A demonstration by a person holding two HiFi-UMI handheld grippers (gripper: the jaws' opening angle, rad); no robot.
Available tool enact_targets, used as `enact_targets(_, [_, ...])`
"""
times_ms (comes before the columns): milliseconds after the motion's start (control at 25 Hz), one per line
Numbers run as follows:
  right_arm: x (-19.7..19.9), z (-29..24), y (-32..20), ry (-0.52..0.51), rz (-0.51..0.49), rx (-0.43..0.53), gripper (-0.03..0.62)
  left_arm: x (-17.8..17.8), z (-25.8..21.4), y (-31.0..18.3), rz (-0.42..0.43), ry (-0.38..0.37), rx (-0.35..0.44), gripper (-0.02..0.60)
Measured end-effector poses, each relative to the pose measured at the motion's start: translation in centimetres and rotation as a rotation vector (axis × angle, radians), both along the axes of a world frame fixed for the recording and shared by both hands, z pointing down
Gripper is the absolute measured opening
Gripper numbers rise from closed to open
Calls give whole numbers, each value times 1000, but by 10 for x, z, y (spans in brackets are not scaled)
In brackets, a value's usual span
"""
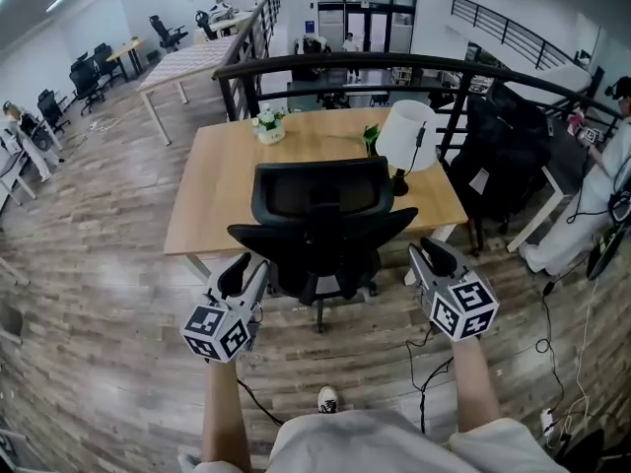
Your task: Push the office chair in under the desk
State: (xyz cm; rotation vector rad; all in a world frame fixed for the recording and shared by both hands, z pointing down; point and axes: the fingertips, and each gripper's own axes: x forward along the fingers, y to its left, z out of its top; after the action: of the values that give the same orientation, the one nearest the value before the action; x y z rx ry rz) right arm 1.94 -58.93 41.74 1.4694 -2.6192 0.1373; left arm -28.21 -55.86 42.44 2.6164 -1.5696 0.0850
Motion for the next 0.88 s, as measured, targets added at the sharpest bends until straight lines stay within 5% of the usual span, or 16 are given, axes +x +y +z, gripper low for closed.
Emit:
enact_targets(160, [-2,-15,42,-18,-24,-4,96,22,-8,40,-9,-147,17,104])
enact_targets(400, [-11,-48,83,-22,-81,23,18,44,-42,75,-24,-162,82,6])
enact_targets(880, [-24,-79,132,45,-110,128,17,69,-76,124,-22,-252,172,5])
